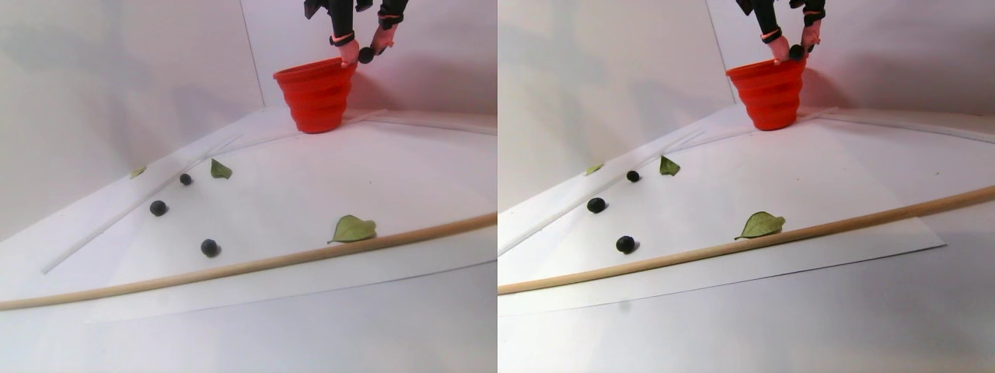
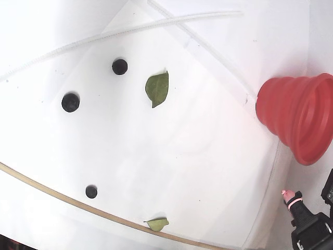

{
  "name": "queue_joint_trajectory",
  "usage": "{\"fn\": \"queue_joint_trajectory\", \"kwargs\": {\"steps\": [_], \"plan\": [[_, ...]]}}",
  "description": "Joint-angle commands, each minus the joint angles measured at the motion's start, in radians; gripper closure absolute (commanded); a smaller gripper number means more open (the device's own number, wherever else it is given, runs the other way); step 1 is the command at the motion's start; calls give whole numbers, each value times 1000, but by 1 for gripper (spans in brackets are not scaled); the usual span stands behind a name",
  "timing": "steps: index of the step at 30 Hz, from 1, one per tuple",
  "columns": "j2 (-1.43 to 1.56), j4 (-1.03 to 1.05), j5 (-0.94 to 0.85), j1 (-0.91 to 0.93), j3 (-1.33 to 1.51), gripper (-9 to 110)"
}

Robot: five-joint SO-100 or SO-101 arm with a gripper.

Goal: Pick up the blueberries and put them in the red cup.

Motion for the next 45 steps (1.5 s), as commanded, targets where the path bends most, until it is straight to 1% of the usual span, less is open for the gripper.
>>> {"fn": "queue_joint_trajectory", "kwargs": {"steps": [1, 16, 38, 45], "plan": [[101, -6, -18, -8, -95, 90], [54, -66, -21, -40, -178, 90], [28, -235, 15, -156, -133, 90], [-9, -285, 31, -167, -137, 90]]}}
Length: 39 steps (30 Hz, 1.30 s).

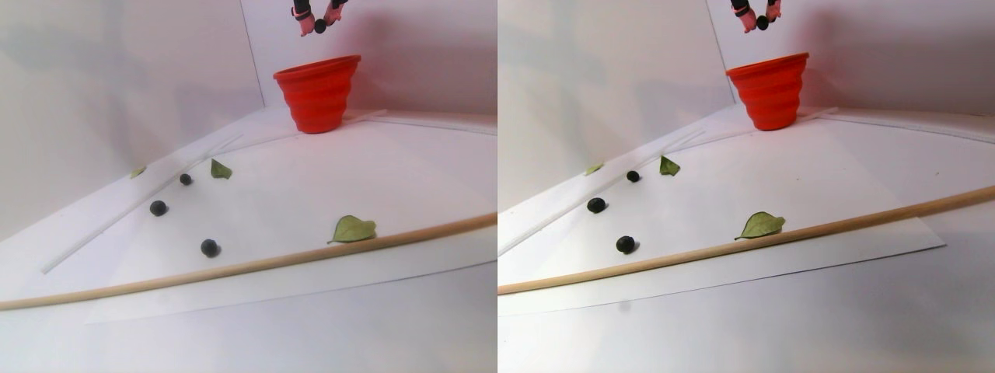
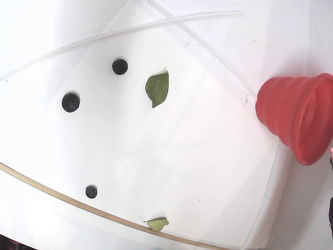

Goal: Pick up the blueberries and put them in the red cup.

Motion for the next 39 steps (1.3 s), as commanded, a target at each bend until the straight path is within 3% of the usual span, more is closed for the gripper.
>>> {"fn": "queue_joint_trajectory", "kwargs": {"steps": [1, 16, 39], "plan": [[5, -48, -5, -11, -43, 89], [25, -74, -2, -21, -25, 84], [245, 201, 28, -107, 32, 85]]}}
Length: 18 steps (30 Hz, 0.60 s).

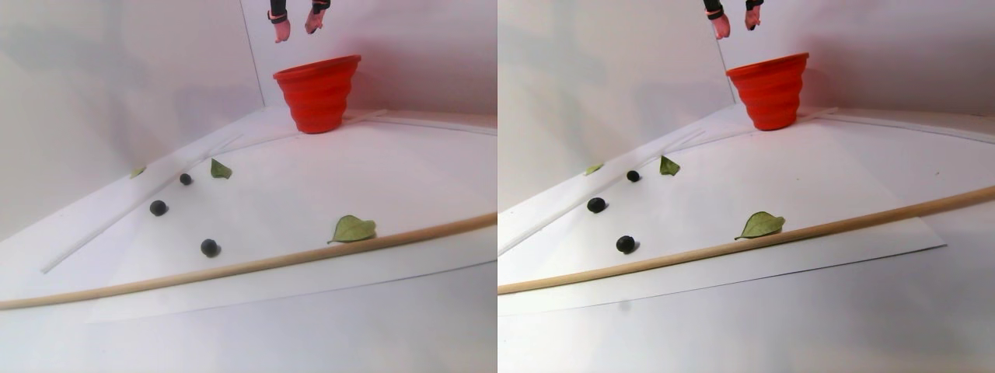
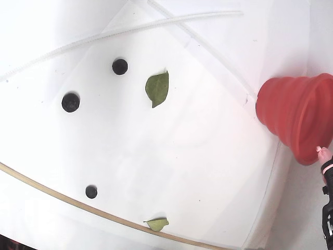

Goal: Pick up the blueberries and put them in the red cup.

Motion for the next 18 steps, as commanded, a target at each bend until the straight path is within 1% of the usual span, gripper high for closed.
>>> {"fn": "queue_joint_trajectory", "kwargs": {"steps": [1, 18], "plan": [[141, 35, 0, -34, -9, 85], [210, 130, -9, -146, 97, 85]]}}
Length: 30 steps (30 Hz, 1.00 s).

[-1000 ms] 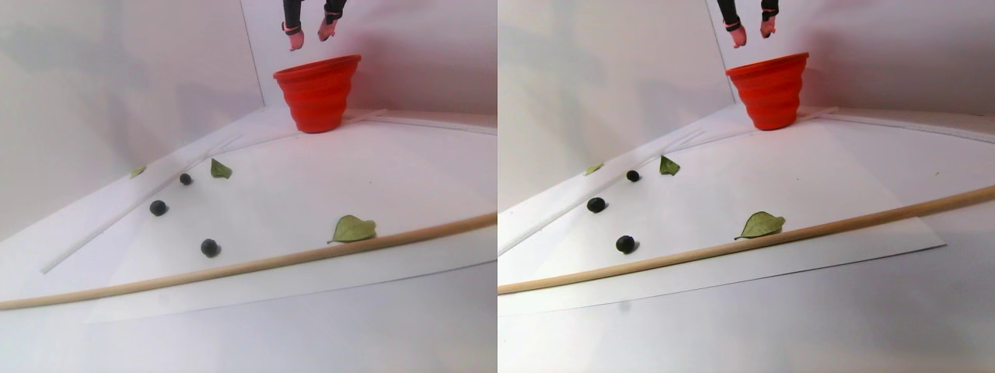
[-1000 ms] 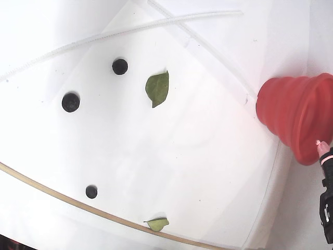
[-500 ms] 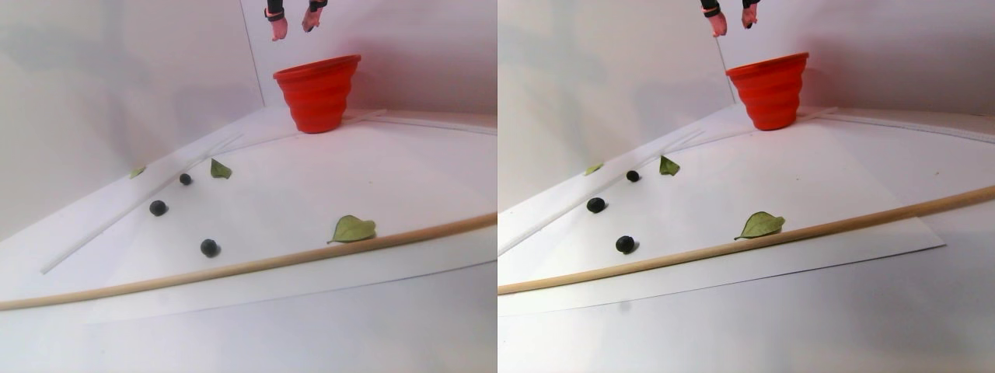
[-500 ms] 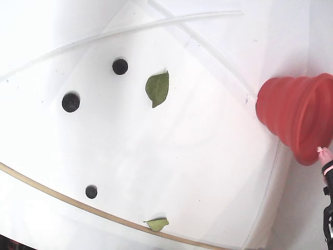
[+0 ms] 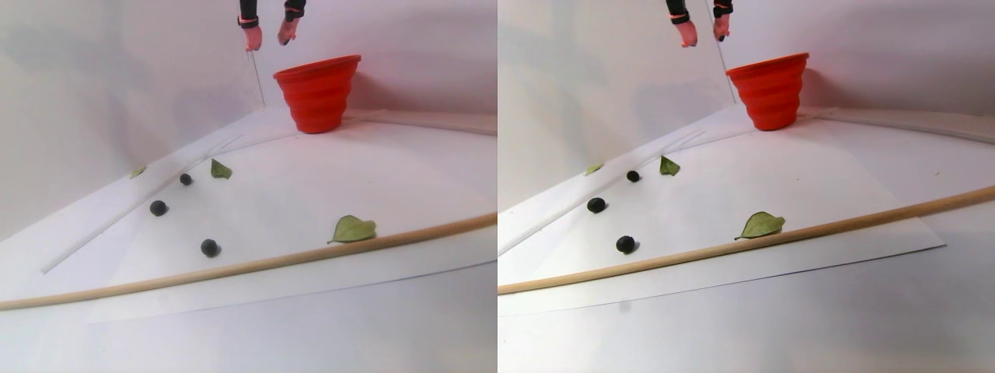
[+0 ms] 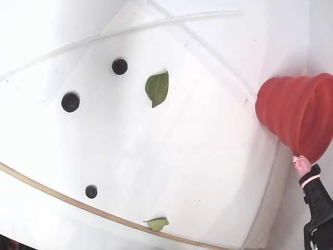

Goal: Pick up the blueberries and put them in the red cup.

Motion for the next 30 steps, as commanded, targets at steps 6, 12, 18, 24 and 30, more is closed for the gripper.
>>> {"fn": "queue_joint_trajectory", "kwargs": {"steps": [6, 12, 18, 24, 30], "plan": [[91, 9, 2, -89, 11, 85], [75, -8, -3, -130, 49, 85], [55, -20, -3, -186, 81, 85], [14, -51, 2, -235, 97, 85], [-67, -121, 17, -291, 118, 85]]}}
